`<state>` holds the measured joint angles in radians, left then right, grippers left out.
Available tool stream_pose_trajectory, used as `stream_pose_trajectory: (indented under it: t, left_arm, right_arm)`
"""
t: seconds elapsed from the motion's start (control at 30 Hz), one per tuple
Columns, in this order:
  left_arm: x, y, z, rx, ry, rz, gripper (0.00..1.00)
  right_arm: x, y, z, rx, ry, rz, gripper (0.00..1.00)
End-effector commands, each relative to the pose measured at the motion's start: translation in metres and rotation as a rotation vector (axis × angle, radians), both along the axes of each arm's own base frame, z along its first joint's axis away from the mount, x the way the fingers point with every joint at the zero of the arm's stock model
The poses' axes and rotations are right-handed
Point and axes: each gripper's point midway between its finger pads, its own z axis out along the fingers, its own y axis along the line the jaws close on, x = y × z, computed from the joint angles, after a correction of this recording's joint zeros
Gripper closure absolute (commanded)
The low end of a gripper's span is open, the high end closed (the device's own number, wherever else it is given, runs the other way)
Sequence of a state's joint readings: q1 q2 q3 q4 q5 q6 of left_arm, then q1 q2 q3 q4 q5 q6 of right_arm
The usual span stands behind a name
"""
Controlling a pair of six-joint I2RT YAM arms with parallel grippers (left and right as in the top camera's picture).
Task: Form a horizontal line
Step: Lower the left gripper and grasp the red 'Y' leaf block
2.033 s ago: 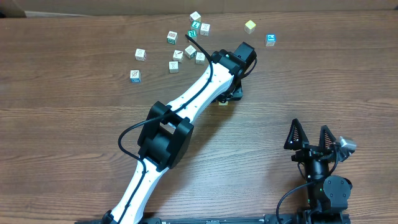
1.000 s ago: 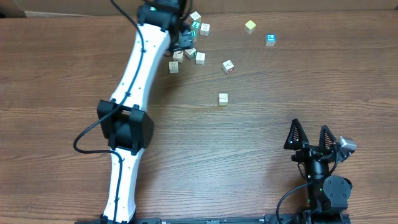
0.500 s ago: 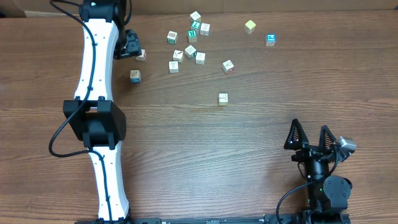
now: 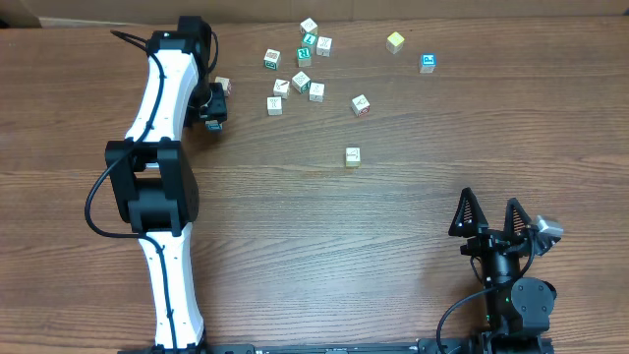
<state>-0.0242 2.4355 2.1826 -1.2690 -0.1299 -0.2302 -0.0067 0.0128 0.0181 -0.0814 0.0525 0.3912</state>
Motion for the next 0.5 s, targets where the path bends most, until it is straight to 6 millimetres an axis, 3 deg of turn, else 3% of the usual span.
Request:
stream_pose_trajectory:
  t: [0.0, 0.23, 0.47]
  left_arm:
    - [0.000, 0.000, -0.005, -0.009, -0.006, -0.013, 0.48]
    - [0.013, -0.012, -0.008, -0.081, -0.058, -0.019, 0.48]
    - [0.018, -0.012, -0.007, -0.079, -0.081, -0.020, 0.70]
  right_arm:
    - [0.000, -0.002, -0.003, -0.007, 0.000, -0.012, 0.00]
    - [0.000, -0.002, -0.003, -0.007, 0.000, -0.012, 0.00]
    - [0.000, -0.002, -0.003, -0.007, 0.000, -0.012, 0.00]
